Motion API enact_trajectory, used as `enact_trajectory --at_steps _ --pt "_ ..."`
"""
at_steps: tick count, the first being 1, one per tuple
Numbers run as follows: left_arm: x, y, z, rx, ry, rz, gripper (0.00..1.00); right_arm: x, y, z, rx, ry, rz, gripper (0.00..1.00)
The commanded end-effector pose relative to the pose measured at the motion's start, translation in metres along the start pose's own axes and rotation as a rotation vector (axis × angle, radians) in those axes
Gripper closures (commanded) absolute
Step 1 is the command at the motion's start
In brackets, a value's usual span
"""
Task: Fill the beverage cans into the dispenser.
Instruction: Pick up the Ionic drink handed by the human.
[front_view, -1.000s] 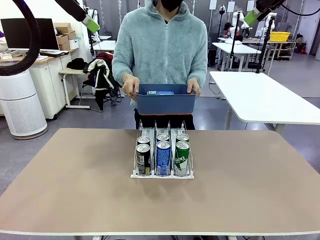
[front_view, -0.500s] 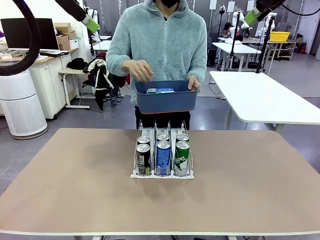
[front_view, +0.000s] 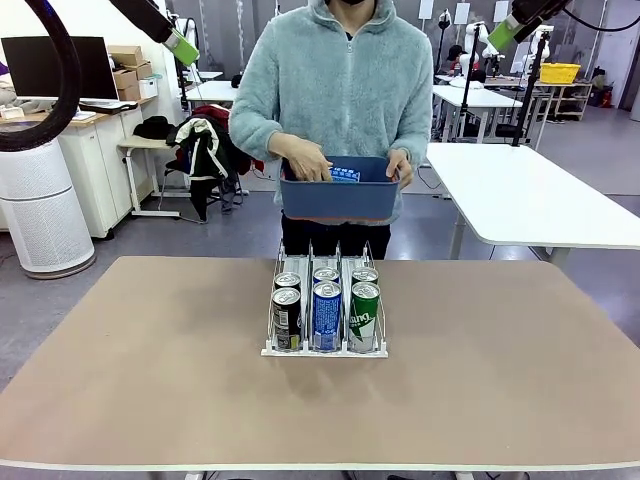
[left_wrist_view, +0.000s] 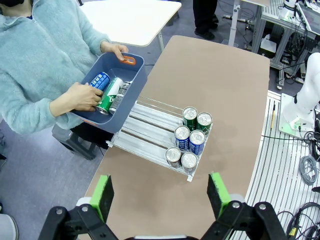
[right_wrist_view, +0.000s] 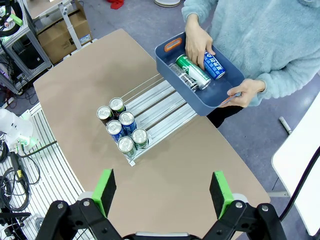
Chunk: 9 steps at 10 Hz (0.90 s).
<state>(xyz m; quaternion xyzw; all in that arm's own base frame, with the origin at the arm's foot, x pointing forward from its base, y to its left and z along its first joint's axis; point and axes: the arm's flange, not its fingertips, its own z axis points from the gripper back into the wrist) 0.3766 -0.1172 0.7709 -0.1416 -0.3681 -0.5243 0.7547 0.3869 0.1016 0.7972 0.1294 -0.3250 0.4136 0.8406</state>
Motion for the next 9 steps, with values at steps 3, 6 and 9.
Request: enact_trajectory --at_steps 3,6,9 --pt "-0.0008 0.0009 0.0004 0.000 0.000 0.004 0.00 -0.0012 -0.0013 -0.0001 0.005 -0.004 0.006 0.00" --pt "-0.0008 0.0009 0.0004 0.000 0.000 0.004 0.00 -0.0012 -0.0013 -0.0001 0.005 -0.004 0.006 0.00" --pt "-0.0008 0.0009 0.0004 0.000 0.000 0.004 0.00 -0.0012 -0.0013 -0.0001 0.005 -0.004 0.006 0.00"
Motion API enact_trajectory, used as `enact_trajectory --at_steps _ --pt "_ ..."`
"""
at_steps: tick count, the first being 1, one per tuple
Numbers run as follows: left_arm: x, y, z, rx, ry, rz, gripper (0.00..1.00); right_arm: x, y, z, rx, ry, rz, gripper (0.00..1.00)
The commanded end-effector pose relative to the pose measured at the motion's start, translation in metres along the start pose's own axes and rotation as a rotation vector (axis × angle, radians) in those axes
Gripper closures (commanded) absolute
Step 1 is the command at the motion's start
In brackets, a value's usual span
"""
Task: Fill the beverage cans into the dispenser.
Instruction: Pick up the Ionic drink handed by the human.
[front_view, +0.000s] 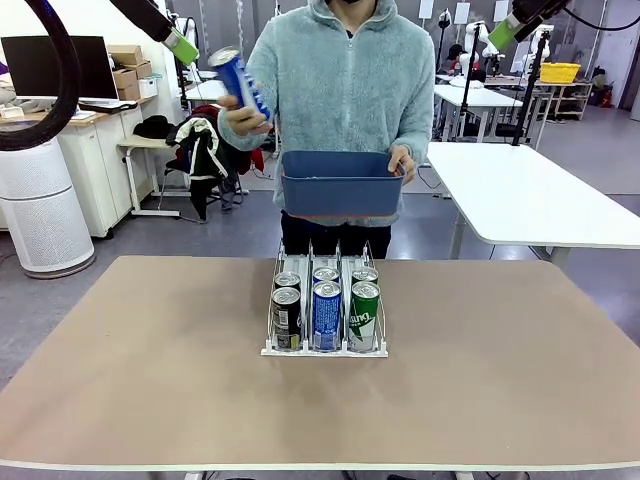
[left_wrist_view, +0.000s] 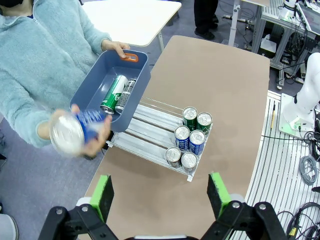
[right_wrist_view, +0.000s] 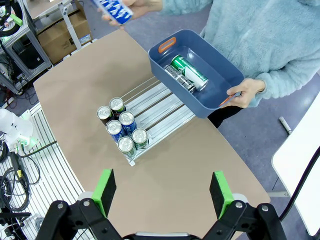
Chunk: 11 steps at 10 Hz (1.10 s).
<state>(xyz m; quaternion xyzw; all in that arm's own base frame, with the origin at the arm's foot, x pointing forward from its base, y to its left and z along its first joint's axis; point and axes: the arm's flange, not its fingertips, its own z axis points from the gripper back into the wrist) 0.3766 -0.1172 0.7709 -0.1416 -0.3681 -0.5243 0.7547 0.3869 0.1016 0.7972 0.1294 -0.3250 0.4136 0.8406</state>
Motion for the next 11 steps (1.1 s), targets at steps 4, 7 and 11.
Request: enact_trajectory --at_steps 4,7,11 --pt "-0.001 0.001 0.000 0.000 0.000 0.004 0.00 -0.001 -0.001 0.000 0.005 -0.004 0.006 0.00" --pt "-0.002 -0.010 0.003 0.092 0.114 0.032 0.00 -0.001 -0.001 0.000 0.005 -0.004 0.006 0.00" --pt "-0.019 0.014 -0.026 0.105 0.147 0.014 0.00 -0.001 -0.001 0.000 0.005 -0.004 0.006 0.00"
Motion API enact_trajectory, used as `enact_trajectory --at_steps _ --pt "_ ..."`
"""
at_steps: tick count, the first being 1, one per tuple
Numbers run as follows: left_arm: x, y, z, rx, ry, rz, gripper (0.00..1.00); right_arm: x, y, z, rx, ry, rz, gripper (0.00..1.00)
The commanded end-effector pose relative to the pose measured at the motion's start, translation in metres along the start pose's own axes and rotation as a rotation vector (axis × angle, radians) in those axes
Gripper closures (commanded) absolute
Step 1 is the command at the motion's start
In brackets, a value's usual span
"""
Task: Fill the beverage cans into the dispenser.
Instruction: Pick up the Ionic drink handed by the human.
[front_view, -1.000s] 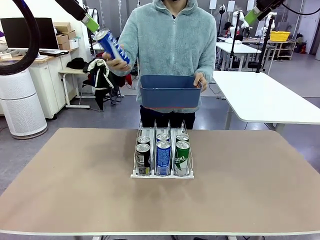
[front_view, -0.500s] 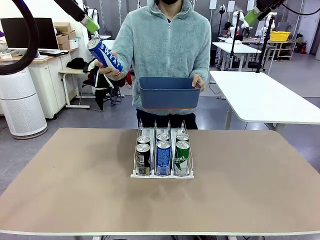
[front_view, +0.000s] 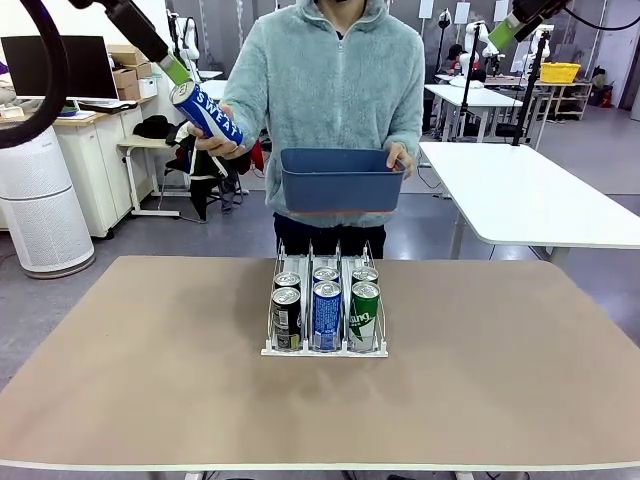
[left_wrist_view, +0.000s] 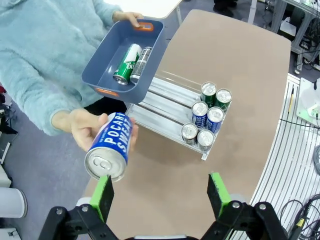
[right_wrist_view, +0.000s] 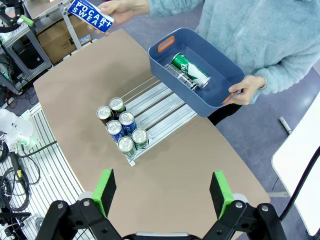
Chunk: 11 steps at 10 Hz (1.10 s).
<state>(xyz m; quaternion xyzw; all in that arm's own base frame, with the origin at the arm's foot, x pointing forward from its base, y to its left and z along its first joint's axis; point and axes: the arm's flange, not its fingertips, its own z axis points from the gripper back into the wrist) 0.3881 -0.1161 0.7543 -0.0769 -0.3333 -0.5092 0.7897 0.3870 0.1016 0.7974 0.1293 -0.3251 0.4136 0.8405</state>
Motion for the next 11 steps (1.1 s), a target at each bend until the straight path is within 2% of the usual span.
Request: enact_trajectory --at_steps 1,7,11 --pt "-0.013 0.005 -0.012 0.021 0.004 -0.011 0.00 -0.001 -0.001 0.000 0.005 -0.003 0.006 0.00" --pt "-0.033 0.030 -0.029 0.101 -0.004 -0.030 0.00 -0.001 -0.001 0.000 0.005 -0.003 0.006 0.00" --pt "-0.037 0.036 -0.041 0.095 -0.033 -0.009 0.00 -0.001 -0.001 0.000 0.005 -0.003 0.006 0.00"
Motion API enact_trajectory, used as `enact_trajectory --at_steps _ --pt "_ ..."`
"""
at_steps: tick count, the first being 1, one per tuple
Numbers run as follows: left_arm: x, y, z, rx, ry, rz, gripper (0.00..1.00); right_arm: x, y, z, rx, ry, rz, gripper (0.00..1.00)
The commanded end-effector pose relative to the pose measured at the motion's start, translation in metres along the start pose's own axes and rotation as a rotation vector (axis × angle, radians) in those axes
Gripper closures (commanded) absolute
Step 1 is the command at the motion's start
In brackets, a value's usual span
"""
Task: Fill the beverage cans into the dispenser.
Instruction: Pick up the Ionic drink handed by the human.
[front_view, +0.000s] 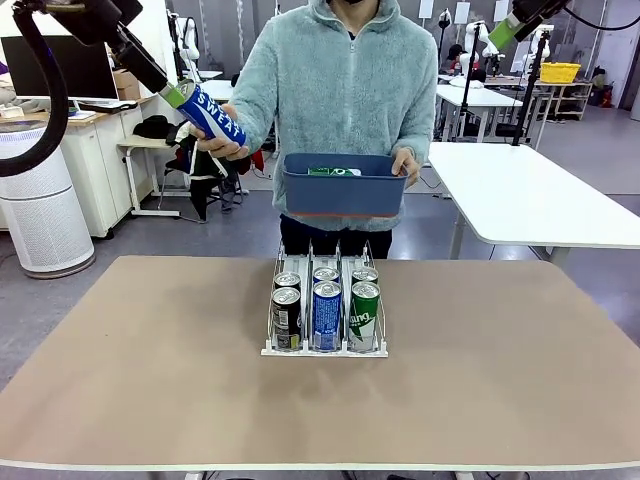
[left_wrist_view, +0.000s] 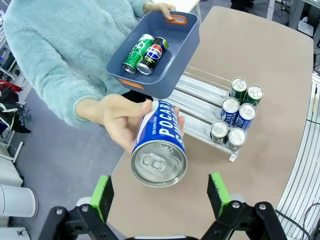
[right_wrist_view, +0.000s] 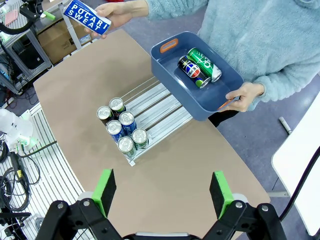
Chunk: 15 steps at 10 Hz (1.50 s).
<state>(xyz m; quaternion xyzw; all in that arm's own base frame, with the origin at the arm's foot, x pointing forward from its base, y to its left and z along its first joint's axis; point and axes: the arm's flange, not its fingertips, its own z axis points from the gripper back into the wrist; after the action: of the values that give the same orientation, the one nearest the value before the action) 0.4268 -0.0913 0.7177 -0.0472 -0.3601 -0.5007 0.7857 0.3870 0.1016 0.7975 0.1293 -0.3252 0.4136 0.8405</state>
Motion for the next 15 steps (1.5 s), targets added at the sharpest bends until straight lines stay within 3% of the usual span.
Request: enact_trajectory --at_steps 1,5,6,15 --pt "-0.007 0.003 -0.014 0.044 -0.018 0.002 0.00 -0.001 -0.001 0.000 0.005 -0.003 0.006 0.00" --pt "-0.011 0.008 -0.027 0.029 -0.098 0.039 0.00 -0.001 -0.001 0.000 0.005 -0.003 0.006 0.00" --pt "-0.004 0.011 -0.017 0.046 -0.039 0.028 0.00 -0.001 -0.001 0.000 0.005 -0.003 0.006 0.00" --pt "-0.009 0.019 -0.034 0.016 -0.077 0.053 0.00 -0.001 -0.001 0.000 0.005 -0.003 0.006 0.00"
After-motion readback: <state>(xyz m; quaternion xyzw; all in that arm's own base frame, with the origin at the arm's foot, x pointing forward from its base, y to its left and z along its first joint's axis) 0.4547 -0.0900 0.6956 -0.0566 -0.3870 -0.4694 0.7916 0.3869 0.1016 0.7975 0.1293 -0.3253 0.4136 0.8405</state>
